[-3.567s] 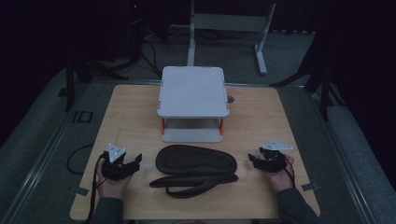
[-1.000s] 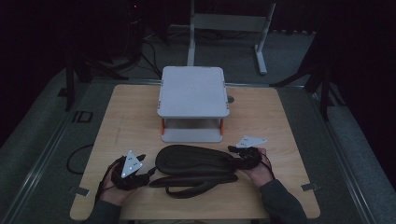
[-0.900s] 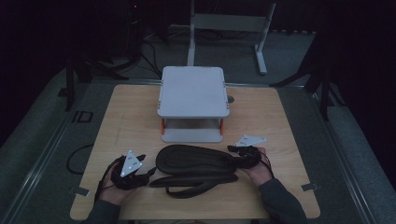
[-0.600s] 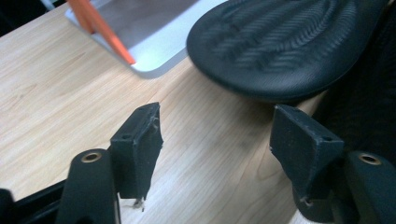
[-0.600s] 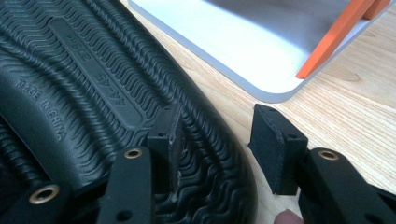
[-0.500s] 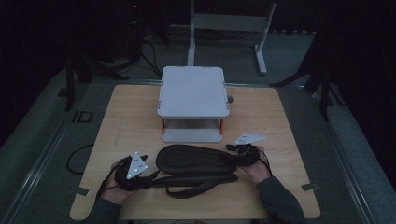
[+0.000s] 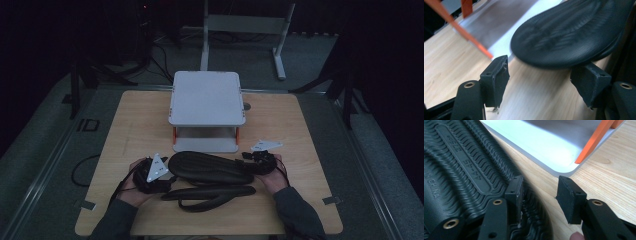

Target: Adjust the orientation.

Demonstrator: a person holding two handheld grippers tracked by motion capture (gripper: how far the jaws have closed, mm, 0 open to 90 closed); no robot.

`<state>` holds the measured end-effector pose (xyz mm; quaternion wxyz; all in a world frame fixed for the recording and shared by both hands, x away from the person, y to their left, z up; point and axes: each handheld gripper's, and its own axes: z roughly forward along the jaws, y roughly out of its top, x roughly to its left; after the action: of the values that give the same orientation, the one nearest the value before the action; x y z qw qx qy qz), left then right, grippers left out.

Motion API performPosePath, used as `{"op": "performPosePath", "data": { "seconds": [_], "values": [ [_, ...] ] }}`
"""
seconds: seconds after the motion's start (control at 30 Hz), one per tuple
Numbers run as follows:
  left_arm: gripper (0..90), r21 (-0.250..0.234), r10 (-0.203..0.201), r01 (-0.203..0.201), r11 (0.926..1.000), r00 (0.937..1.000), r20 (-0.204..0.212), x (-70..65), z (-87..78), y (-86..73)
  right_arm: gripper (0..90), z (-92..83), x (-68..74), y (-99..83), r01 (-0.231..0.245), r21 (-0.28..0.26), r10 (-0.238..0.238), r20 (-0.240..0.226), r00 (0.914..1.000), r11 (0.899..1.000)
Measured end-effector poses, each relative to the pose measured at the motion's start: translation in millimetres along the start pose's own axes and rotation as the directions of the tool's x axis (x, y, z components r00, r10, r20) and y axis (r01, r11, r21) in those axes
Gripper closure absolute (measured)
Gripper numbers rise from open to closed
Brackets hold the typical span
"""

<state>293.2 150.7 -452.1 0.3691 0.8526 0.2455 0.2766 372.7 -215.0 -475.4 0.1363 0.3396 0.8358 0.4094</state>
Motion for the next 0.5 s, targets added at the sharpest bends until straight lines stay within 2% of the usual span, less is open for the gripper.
{"op": "performPosePath", "data": {
  "seconds": [0.13, 0.23, 0.33, 0.4, 0.5],
  "values": [
    [32.3, -0.035, -0.017, 0.018, 0.9992, 0.9998, 0.003, 3.1, 4.9, 8.0, 48.8, -7.2, -0.8, 2.3, 0.0, -0.015, 0.0, -0.001, 1.0, 1.0],
    [34.6, -0.048, -0.028, 0.027, 0.9985, 0.9996, -0.002, 6.4, 5.7, 12.2, 45.4, -21.7, 0.8, 5.3, 0.013, -0.049, -0.013, -0.003, 0.9999, 0.999],
    [36.8, -0.055, -0.044, 0.043, 0.9976, 0.999, -0.01, 10.0, 7.2, 16.1, 42.1, -36.4, 1.5, 6.1, 0.012, -0.086, -0.014, -0.03, 0.9995, 0.996],
    [38.6, -0.056, -0.057, 0.056, 0.9969, 0.9983, -0.016, 13.7, 8.6, 18.0, 40.0, -47.5, 2.5, 4.7, 0.023, -0.11, -0.029, -0.056, 0.998, 0.994],
    [42.8, -0.069, -0.086, 0.084, 0.9941, 0.9961, -0.023, 18.5, 11.1, 20.4, 37.7, -56.4, 4.9, -0.6, 0.058, -0.105, -0.065, -0.066, 0.9957, 0.993]
  ]
}}
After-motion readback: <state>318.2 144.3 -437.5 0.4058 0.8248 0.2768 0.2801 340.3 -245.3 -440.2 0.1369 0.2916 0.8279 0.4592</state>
